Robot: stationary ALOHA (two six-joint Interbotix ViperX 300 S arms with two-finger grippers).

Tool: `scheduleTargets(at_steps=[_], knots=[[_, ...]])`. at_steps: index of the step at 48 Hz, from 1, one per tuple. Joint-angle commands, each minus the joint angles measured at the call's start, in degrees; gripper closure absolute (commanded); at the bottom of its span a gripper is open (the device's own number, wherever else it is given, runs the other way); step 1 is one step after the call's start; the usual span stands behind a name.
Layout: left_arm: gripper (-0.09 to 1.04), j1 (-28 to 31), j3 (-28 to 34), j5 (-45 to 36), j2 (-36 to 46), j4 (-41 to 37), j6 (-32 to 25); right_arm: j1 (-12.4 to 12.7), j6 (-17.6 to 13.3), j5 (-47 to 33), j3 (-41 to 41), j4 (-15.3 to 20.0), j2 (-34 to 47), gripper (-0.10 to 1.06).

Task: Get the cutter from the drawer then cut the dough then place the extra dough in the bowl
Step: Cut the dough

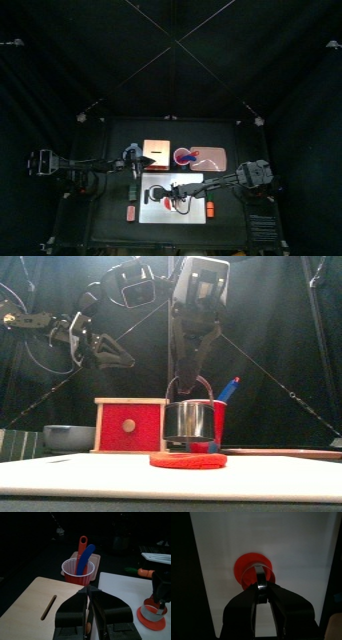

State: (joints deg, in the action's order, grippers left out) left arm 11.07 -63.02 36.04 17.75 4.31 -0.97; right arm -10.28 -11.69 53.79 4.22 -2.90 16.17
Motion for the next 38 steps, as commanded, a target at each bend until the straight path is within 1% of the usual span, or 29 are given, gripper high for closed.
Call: scheduleTargets(at_steps=[1, 20, 30, 38], knots=[[0.42, -0.09, 0.44, 0.62, 0.0, 0.26, 0.0, -0.18, 0.09, -0.26, -1.41, 0.09, -1.41, 0.37], [0.42, -0.7, 0.18, 0.62, -0.44, 0.26, 0.0, -0.97, 0.0, -0.09, -2.2, -0.09, 0.09, 0.37], [0.42, -1.41, 0.35, 0.44, -1.23, 0.26, 0.0, -0.97, 0.09, 0.44, -2.46, -2.11, 0.44, 0.37], [0.42, -1.58, 0.35, 0.62, -1.41, 0.35, 0.0, -1.05, 0.26, 0.0, -2.29, -2.29, 0.97, 0.35]])
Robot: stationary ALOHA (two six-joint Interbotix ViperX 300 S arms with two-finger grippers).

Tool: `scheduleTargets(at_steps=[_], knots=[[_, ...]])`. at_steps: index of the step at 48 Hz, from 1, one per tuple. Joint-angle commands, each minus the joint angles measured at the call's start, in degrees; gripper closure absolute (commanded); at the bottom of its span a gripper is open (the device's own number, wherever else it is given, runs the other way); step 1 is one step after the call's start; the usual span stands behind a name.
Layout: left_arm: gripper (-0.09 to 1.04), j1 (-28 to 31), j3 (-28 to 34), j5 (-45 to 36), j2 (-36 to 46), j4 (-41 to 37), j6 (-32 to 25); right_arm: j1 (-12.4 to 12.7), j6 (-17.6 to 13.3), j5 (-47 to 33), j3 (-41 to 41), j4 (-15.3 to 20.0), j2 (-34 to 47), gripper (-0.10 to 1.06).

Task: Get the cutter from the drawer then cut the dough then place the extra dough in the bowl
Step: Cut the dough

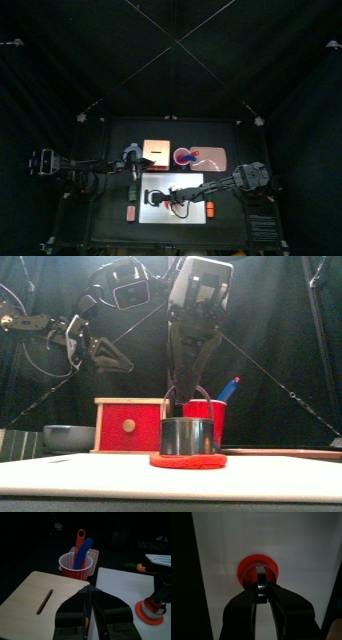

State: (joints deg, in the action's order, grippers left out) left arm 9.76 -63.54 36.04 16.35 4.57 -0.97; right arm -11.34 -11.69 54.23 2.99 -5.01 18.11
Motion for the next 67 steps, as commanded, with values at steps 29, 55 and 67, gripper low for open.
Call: scheduleTargets(at_steps=[29, 55, 67], knots=[[0.17, -7.91, 0.88, 5.54, -0.97, 2.11, -0.18, 0.35, 0.09, -23.03, 13.8, -2.81, -15.82, 0.19], [0.16, -30.94, 7.82, 17.93, -20.21, 21.45, -9.32, 2.2, 1.14, -78.49, 49.83, -3.08, -25.14, 0.19], [0.16, -36.3, 11.25, 23.73, -28.13, 27.16, -9.49, -2.37, 12.39, -100.99, 56.07, 15.47, -15.91, 0.19]])
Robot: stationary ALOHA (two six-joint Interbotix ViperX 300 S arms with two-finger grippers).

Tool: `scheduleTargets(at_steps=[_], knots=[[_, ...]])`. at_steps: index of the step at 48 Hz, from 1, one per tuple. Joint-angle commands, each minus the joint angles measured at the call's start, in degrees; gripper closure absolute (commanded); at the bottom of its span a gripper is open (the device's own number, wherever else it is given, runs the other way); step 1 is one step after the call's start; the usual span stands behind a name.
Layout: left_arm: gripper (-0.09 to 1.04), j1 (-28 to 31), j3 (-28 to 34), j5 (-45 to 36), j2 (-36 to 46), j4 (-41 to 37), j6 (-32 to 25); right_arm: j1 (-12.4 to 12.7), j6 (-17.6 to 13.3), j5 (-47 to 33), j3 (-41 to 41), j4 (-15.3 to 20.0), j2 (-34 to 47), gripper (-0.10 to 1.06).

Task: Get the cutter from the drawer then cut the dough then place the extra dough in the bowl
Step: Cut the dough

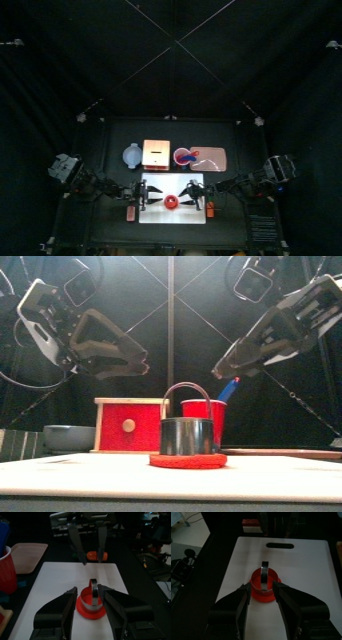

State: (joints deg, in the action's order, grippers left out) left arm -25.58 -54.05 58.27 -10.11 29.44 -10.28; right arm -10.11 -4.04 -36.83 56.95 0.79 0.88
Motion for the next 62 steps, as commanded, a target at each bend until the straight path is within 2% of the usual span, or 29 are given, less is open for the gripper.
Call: scheduleTargets(at_steps=[1, 5, 8, 17, 22, 33, 47, 62], knots=[[0.16, -1.32, 1.85, 1.58, -2.2, 2.81, -0.09, -5.01, 6.33, -12.22, 2.72, 12.66, 1.76, 0.19], [0.16, -1.58, 2.11, 1.76, -3.25, 4.04, -0.09, -9.58, 10.72, -16.61, 2.99, 20.57, 3.16, 0.19], [0.16, -1.58, 2.37, 2.11, -3.78, 4.22, 0.09, -11.69, 12.22, -16.87, 1.85, 22.85, 3.87, 0.19], [0.16, -1.23, 4.39, 2.29, -6.33, 4.31, -0.09, -11.87, 12.74, -16.87, -2.02, 23.55, 7.29, 0.19], [0.16, -0.79, 5.01, 1.58, -7.21, 5.19, 0.0, -9.76, 12.74, -16.87, -2.37, 23.38, 8.79, 0.19], [0.17, 0.7, 6.33, 1.58, -7.82, 5.98, -0.26, -8.7, 12.83, -16.87, -3.34, 21.8, 9.23, 0.19], [0.17, 1.76, 8.26, 0.09, -8.96, 5.1, -1.76, -8.96, 12.57, -16.52, -4.48, 20.74, 9.05, 0.19], [0.18, 1.76, 8.17, -0.44, -8.79, 5.01, -1.85, -8.7, 12.92, -12.22, -6.06, 20.74, 10.37, 0.19]])
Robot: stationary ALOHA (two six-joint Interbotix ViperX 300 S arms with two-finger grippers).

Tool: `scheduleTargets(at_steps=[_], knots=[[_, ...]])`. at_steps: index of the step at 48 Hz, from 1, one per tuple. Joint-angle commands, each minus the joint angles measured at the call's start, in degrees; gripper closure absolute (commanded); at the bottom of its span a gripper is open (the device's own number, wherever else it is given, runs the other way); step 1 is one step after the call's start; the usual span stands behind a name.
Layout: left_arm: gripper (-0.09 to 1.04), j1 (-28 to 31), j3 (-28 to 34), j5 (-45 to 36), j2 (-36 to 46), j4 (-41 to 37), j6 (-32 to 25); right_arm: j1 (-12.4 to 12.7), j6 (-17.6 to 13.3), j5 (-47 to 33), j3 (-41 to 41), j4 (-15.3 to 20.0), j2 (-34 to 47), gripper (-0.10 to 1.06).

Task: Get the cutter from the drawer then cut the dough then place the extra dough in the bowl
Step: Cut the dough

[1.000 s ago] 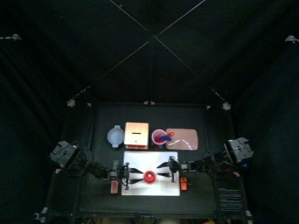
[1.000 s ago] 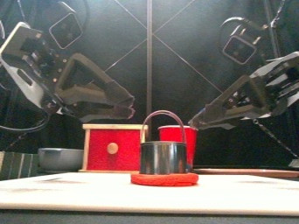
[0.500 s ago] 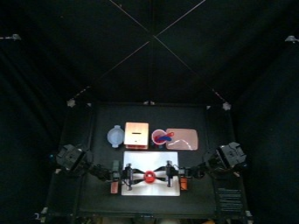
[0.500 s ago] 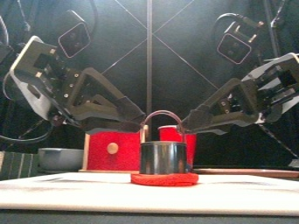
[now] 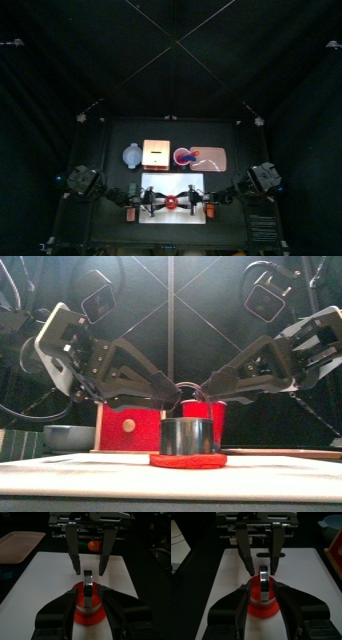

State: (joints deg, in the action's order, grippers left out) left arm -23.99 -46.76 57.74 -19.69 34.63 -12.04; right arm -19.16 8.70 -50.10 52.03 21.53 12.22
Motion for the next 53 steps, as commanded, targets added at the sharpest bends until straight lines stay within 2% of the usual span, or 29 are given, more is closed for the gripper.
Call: scheduleTargets(at_steps=[1, 8, 18, 24, 41, 53], knots=[[0.18, 0.18, 0.97, 0.0, 0.7, -0.18, -0.18, 0.35, 0.26, 1.41, -1.14, 0.0, -0.79, 0.19], [0.2, 0.18, 0.88, -0.26, 0.79, -0.18, -0.09, 0.97, 0.18, 2.02, -0.97, 0.18, -0.62, 0.22], [0.3, 0.18, 0.88, -2.2, 0.7, -1.58, -0.09, 1.93, 0.44, 2.02, -1.14, -0.18, -0.62, 0.43], [0.36, 0.18, 0.97, -4.57, 0.62, -1.85, -0.09, 2.02, 0.35, 2.2, -1.05, -0.18, -0.53, 0.49], [0.37, 0.18, 0.79, -9.49, -1.67, -1.58, 0.53, 1.58, -0.7, 5.63, -0.79, 0.62, 1.32, 0.5], [0.37, -1.41, 0.97, -10.72, -5.71, 1.23, 1.93, 1.05, -0.7, 6.06, -1.32, 5.36, 5.45, 0.51]])
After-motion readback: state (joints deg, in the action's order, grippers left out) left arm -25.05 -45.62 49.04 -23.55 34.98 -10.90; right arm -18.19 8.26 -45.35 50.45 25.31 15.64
